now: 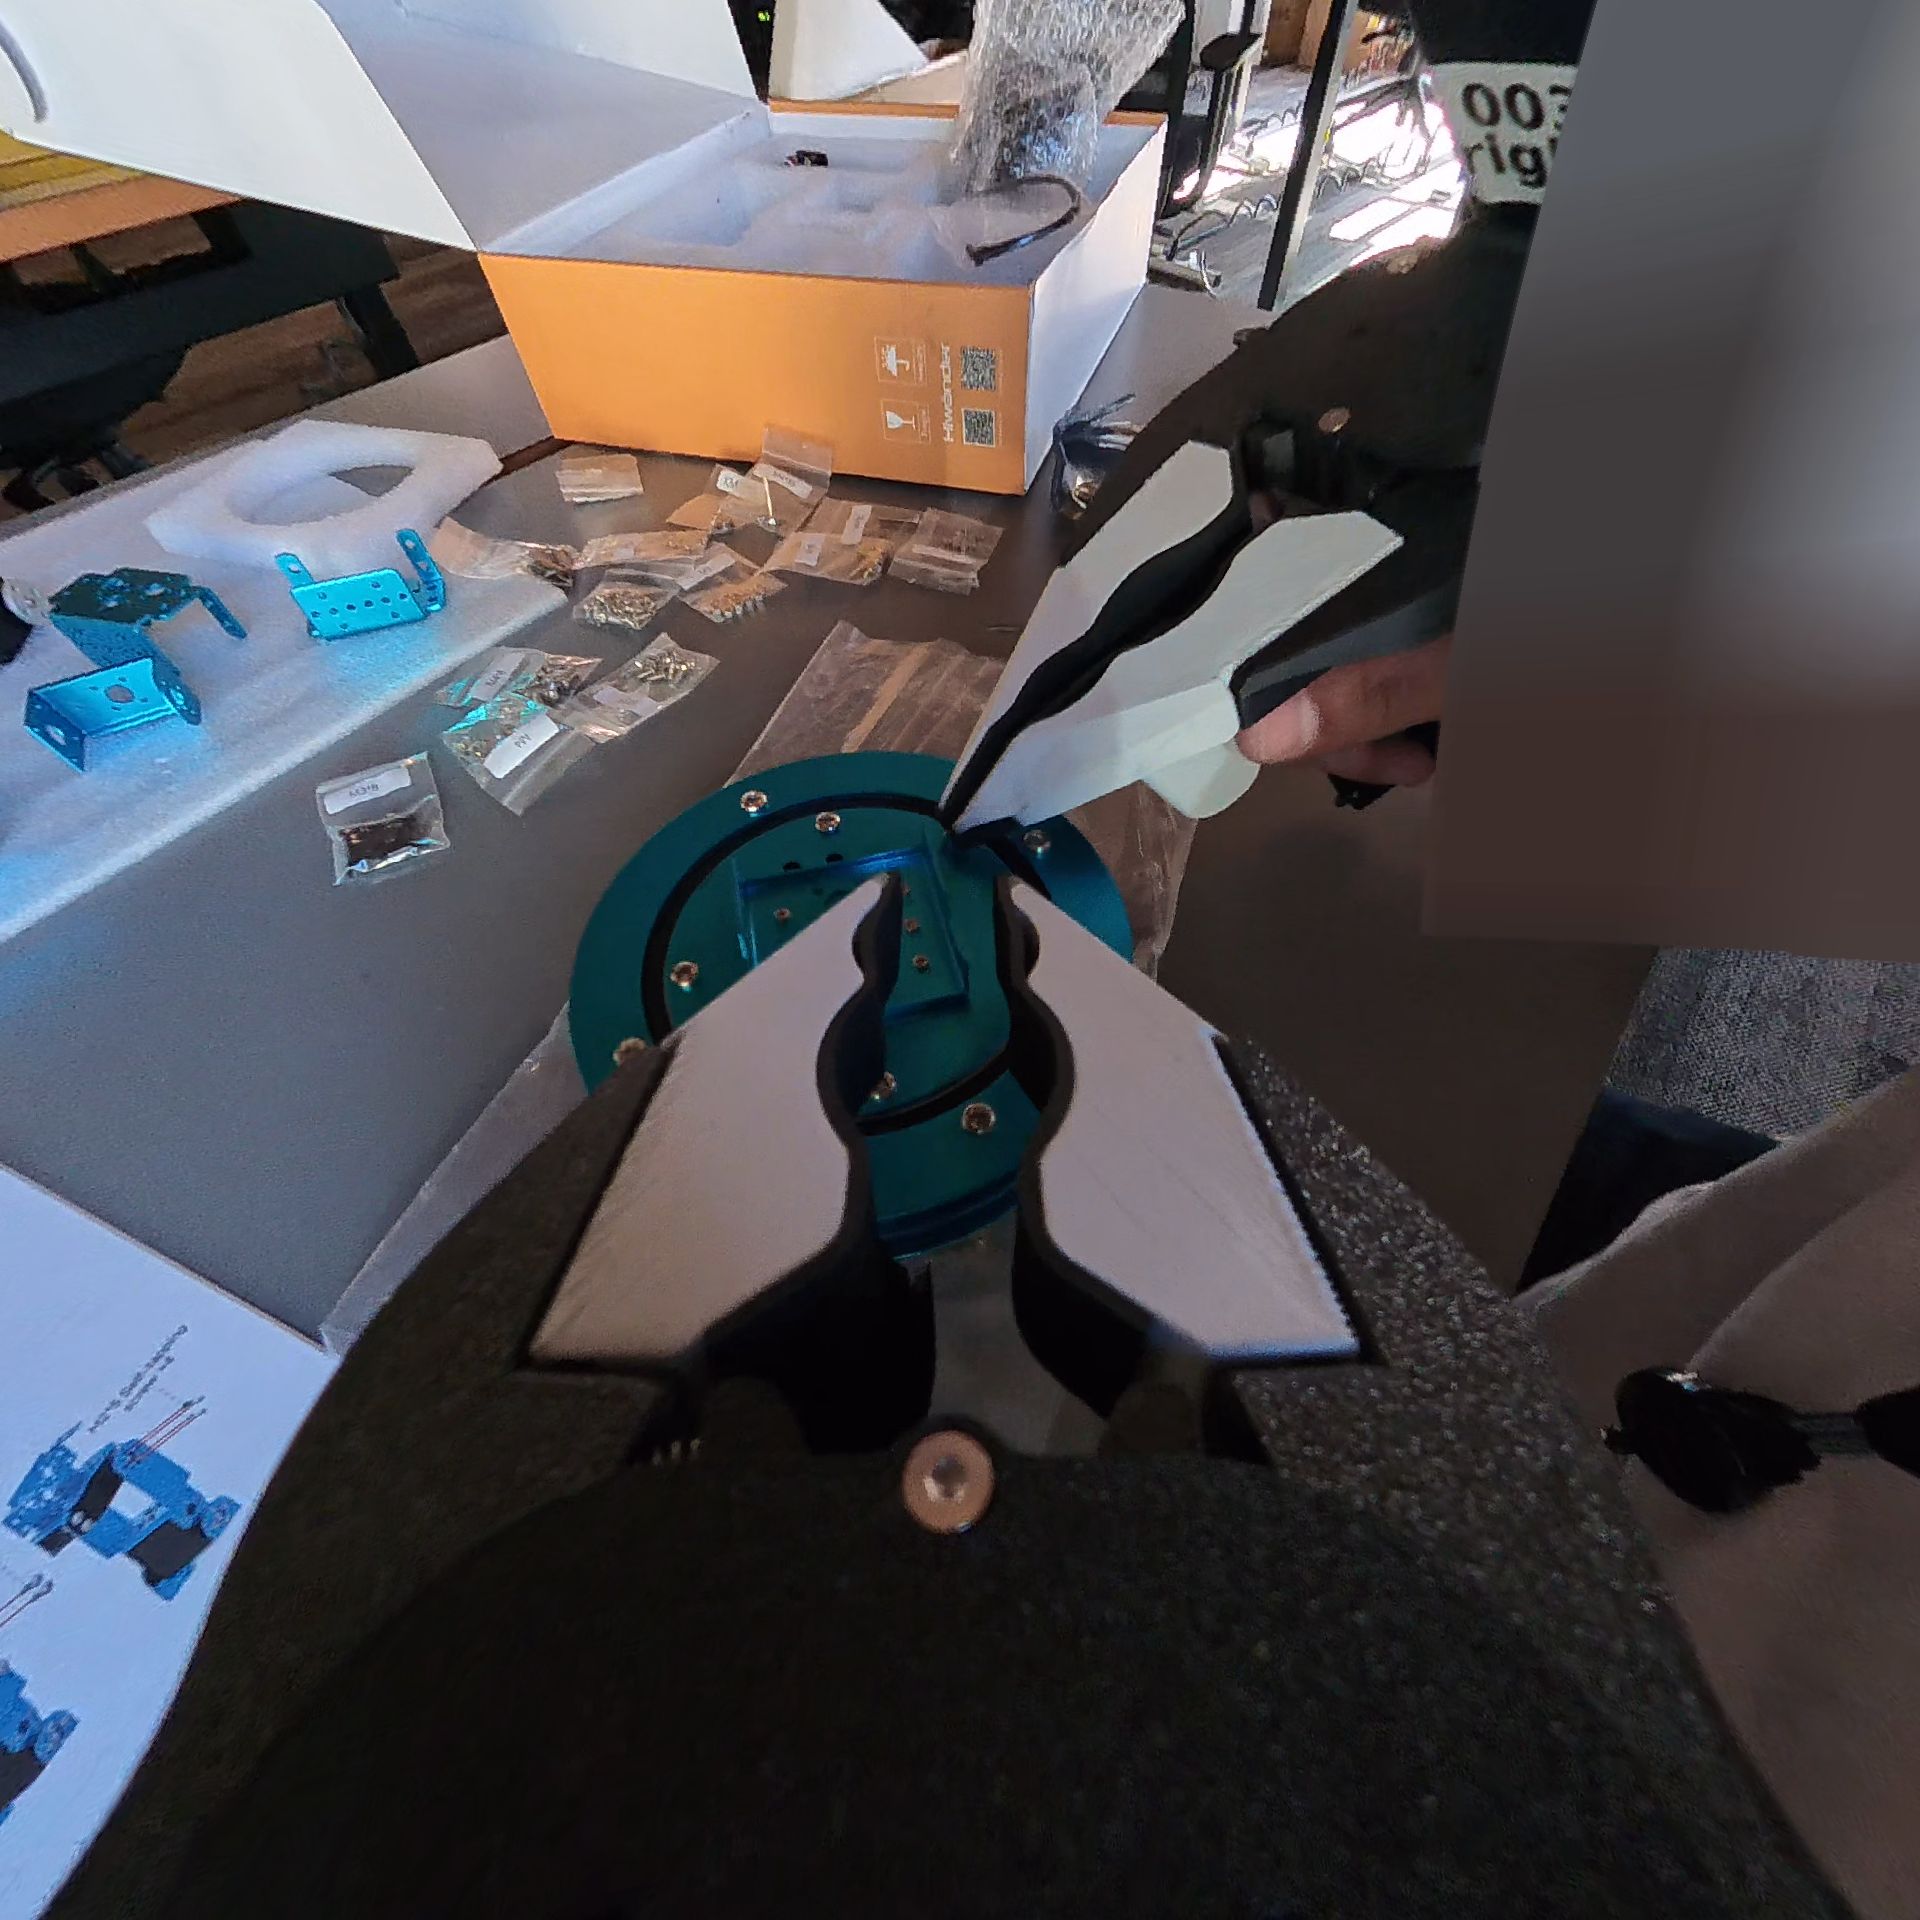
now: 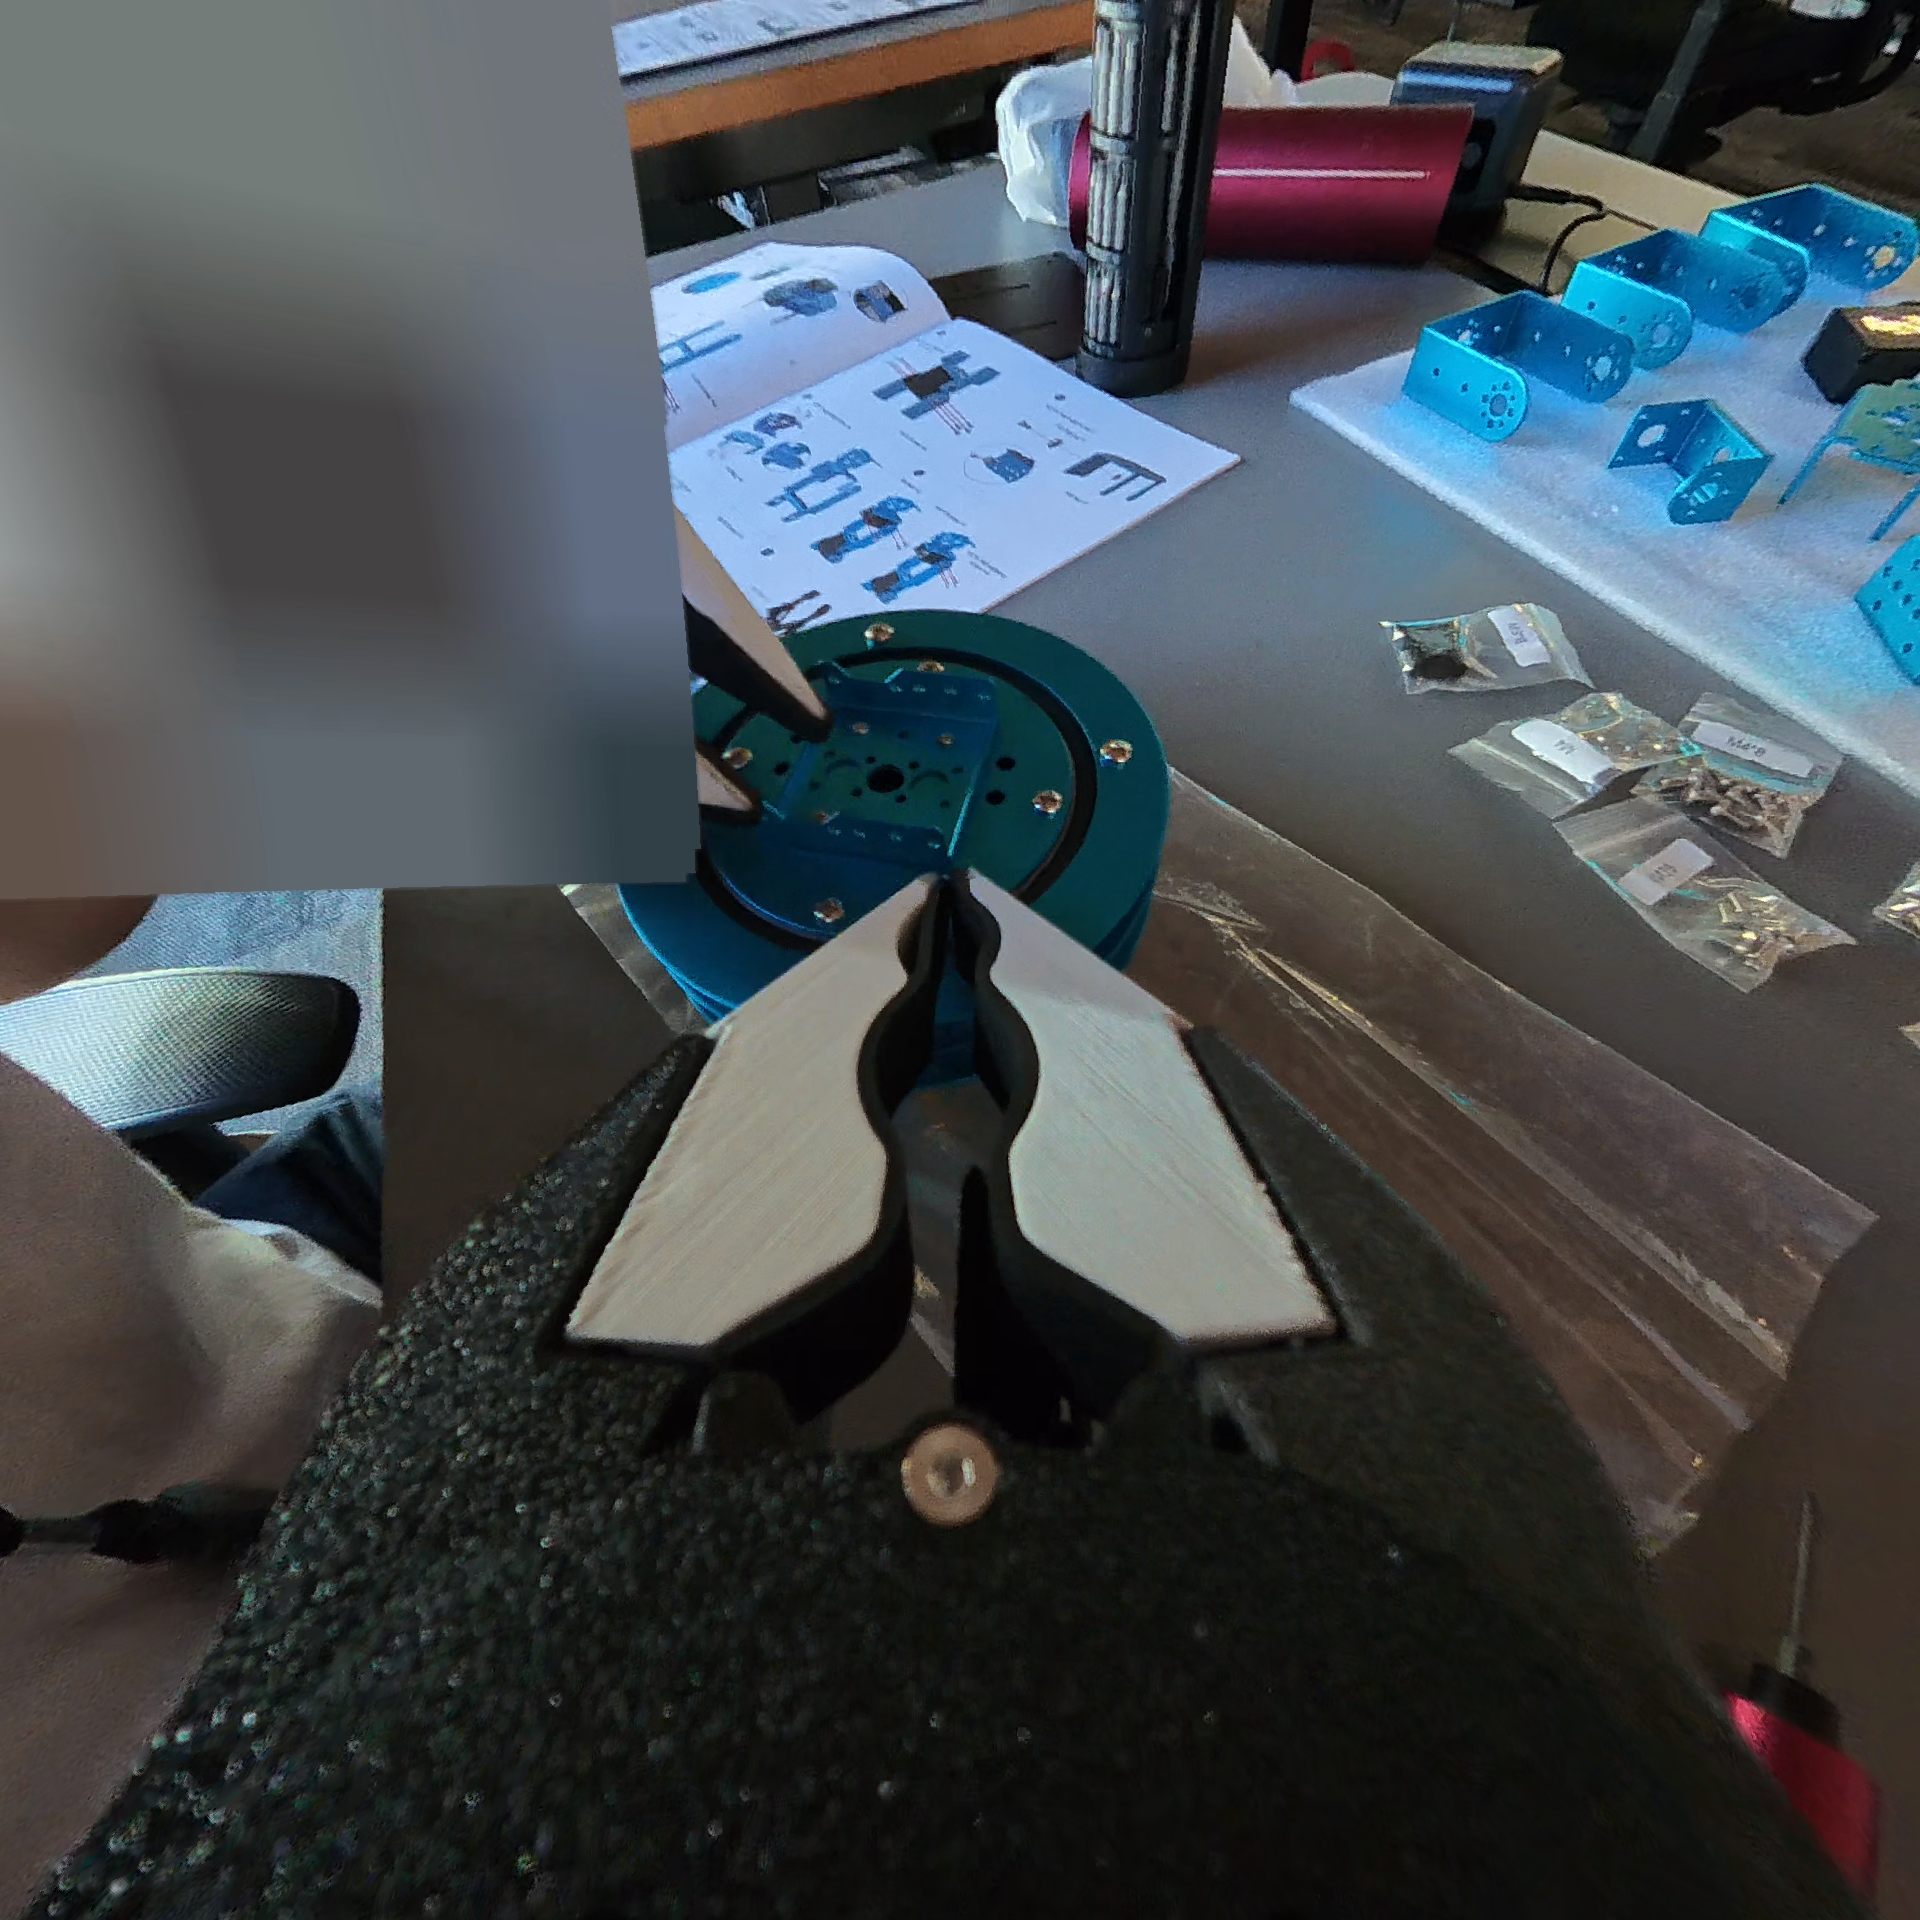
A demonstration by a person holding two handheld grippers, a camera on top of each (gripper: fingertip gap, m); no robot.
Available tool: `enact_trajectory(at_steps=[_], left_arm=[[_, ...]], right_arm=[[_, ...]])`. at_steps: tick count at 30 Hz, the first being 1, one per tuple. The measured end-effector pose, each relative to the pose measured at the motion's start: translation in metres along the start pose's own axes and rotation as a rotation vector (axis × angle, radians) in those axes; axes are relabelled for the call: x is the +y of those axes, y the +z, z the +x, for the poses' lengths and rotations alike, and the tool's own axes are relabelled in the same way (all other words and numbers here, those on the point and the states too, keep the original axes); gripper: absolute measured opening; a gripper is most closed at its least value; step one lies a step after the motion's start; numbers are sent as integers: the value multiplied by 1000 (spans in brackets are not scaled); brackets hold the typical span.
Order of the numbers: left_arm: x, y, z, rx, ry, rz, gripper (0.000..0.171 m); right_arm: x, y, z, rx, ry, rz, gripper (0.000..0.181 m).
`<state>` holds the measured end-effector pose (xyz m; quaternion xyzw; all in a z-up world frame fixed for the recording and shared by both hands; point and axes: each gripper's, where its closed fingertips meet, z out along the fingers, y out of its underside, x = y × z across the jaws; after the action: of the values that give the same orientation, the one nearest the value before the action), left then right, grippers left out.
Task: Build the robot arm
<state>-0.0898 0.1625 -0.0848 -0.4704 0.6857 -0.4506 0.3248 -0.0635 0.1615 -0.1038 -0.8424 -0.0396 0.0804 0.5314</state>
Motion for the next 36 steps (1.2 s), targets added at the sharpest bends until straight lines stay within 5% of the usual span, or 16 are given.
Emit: enact_trajectory(at_steps=[18, 27, 36], left_arm=[[5, 3, 0, -37, 20, -30, 16], [5, 7, -2, -31, 10, -38, 14], [0, 7, -1, -38, 42, -54, 13]], right_arm=[[2, 0, -1, -93, -133, -127, 6], [3, 2, -5, -269, -128, -164, 1], [-2, 1, -4, -104, -88, -85, 0]])
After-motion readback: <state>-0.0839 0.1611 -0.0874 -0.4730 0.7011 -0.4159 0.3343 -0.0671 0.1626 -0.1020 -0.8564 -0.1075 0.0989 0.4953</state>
